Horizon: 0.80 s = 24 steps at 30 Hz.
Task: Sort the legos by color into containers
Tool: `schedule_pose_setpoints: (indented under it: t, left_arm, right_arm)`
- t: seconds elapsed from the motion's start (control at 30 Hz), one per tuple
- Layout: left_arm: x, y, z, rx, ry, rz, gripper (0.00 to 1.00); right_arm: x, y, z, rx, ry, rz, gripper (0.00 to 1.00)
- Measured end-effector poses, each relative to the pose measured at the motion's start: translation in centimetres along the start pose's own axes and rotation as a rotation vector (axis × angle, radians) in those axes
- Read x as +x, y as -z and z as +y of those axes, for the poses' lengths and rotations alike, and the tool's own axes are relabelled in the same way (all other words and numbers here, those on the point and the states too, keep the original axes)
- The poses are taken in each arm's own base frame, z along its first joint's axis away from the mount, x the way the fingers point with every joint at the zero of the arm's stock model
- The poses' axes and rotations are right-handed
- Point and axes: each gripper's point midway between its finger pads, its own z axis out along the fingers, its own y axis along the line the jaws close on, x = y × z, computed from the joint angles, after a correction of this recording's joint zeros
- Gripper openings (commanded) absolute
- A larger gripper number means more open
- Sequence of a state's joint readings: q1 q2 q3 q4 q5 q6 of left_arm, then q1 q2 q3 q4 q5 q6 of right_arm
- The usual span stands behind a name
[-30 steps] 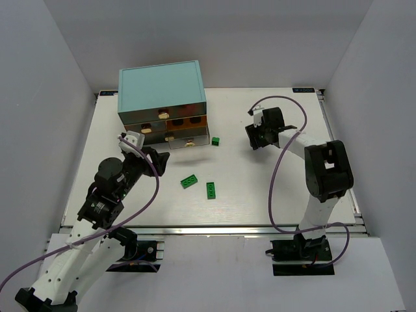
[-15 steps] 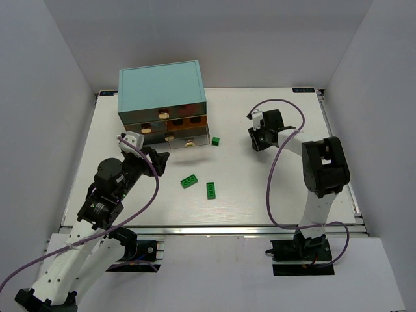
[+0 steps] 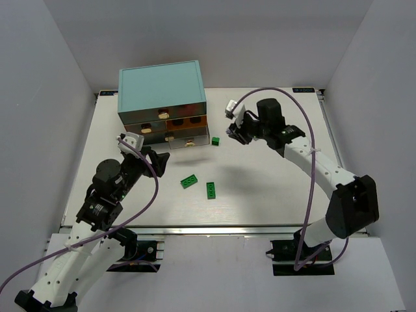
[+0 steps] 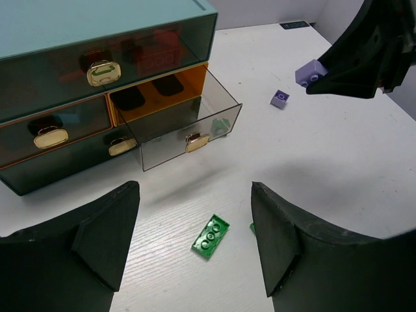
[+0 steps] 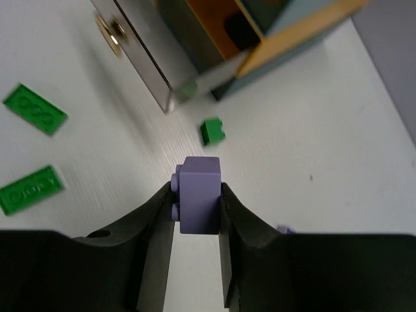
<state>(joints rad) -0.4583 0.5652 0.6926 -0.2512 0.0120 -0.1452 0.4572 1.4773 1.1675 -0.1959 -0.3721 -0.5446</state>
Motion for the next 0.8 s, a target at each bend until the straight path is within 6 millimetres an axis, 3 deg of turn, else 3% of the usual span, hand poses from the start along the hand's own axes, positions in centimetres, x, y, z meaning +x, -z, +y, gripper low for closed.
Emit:
schedule_pose_setpoints:
  t: [0.23, 0.37, 0.53, 0.63, 0.73, 0.8]
  left_arm:
    - [0.2, -0.1, 0.1, -0.001, -0.007, 0.002, 0.8]
    - [0.5, -0.2, 0.3, -0.011, -0.01, 0.01, 0.8]
    - [0.5, -0.2, 0.6, -0.029, -0.014, 0.008, 0.81]
    - [0.5, -0.2, 0.7, -0.033, -0.017, 0.007, 0.81]
    - [0.5, -0.2, 0.7, -0.034, -0.018, 0.007, 0.81]
    - [0.5, -0.2, 0.7, -0.034, -0.018, 0.007, 0.81]
  right_arm:
    - [-8.2, -1.7, 2.8, -0.095, 0.089, -0.119, 0.08]
    - [-10.9, -4.0, 3.3, -0.102, 0.092, -0.137, 0.15]
    - [-11.0, -7.7, 3.7, -0.104, 0.07, -0.094, 0.25]
    - [-9.9, -9.4, 3.6, -0.1, 0.044, -0.051, 0.43]
    - [-9.1, -10.8, 3.3, -0.089, 0.02, -0.017, 0.54]
    - [-8.7, -11.3, 3.1, -0.079, 0.005, -0.002, 0.55]
